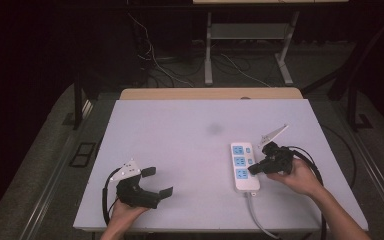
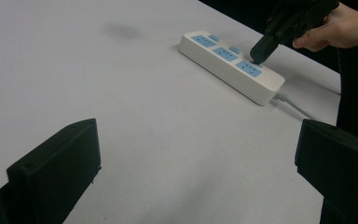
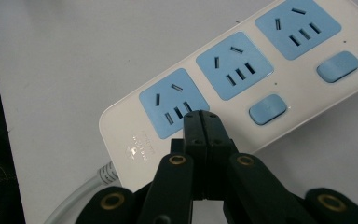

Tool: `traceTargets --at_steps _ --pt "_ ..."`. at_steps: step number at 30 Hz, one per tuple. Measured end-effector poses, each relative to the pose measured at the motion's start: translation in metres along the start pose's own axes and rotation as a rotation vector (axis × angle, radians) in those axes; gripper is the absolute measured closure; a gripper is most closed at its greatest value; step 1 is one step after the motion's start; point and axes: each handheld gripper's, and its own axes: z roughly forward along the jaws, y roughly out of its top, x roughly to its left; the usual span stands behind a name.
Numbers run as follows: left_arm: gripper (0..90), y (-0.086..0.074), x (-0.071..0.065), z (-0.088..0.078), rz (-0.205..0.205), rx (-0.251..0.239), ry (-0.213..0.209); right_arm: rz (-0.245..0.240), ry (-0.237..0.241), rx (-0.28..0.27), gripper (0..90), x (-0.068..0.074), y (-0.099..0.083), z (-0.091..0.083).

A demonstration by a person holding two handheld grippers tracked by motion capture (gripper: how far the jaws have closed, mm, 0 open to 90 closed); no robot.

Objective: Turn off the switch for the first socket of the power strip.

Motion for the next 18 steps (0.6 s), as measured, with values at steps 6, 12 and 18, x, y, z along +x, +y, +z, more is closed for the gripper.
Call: traceTargets --at_steps 6,12,18 --pt "0.0 0.0 0.0 0.0005 0.0 0.002 -0.001 -0.007 0.004 -0.001 90.0 -0.0004 -0.0002 0.0001" --pt "0.0 0.0 -0.0003 0.0009 0.002 0.003 -0.001 -0.017 0.004 -0.015 90.0 -0.0006 -0.0022 0.0001" --pt "0.0 -0.0001 -0.0003 0.0006 0.0 0.002 -0.001 -0.038 0.0 -0.029 90.0 0.0 -0.0039 0.0002"
